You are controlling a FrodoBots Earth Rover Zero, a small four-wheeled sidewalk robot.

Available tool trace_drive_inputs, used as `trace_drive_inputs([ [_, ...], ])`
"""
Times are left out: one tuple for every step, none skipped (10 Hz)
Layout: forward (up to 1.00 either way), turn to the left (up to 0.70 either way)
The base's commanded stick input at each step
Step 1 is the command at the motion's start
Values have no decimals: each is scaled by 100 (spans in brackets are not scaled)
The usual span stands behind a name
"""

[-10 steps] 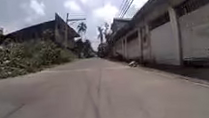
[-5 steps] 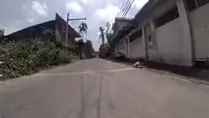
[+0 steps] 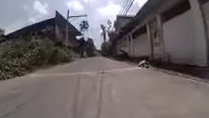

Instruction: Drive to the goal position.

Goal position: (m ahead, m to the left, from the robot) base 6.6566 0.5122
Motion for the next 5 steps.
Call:
trace_drive_inputs([
  [98,0],
  [98,0],
  [98,0],
  [98,0],
  [98,0],
])
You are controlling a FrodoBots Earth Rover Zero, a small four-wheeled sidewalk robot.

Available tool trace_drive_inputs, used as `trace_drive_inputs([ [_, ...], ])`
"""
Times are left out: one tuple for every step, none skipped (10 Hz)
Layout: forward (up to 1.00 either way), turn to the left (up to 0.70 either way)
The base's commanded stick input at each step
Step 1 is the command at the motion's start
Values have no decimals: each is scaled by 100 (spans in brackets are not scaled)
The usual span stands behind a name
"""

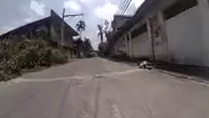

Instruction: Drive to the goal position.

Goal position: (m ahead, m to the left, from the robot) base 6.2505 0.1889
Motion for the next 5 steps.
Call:
trace_drive_inputs([
  [98,0],
  [98,0],
  [98,0],
  [98,0],
  [98,0],
])
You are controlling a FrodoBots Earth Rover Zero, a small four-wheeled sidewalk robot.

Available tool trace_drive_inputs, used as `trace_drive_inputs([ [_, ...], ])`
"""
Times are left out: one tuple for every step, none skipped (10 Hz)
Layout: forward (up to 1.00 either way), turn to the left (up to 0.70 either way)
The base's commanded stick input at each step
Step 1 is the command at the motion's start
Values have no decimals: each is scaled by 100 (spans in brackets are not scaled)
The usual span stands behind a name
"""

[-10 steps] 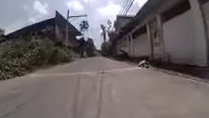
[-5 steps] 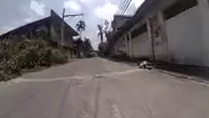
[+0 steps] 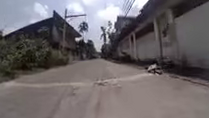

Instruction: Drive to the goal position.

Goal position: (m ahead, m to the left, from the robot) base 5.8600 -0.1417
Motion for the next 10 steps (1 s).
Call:
trace_drive_inputs([
  [98,0],
  [98,0],
  [98,0],
  [98,0],
  [98,0],
  [98,0],
  [98,0],
  [98,0],
  [98,0],
  [98,0],
])
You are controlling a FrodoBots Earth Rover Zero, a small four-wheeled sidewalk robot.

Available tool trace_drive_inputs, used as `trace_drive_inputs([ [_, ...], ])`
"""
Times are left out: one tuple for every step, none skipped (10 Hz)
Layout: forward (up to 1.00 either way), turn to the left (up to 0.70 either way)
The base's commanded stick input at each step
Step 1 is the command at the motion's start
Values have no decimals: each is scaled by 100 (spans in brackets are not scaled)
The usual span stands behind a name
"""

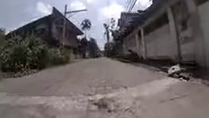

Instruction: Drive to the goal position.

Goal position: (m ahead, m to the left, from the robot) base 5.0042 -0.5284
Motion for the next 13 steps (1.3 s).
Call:
trace_drive_inputs([
  [98,0],
  [98,0],
  [98,0],
  [98,0],
  [98,0],
  [98,0],
  [98,0],
  [98,0],
  [98,-11],
  [98,-25],
  [98,-28],
  [98,-3],
  [98,-1],
])
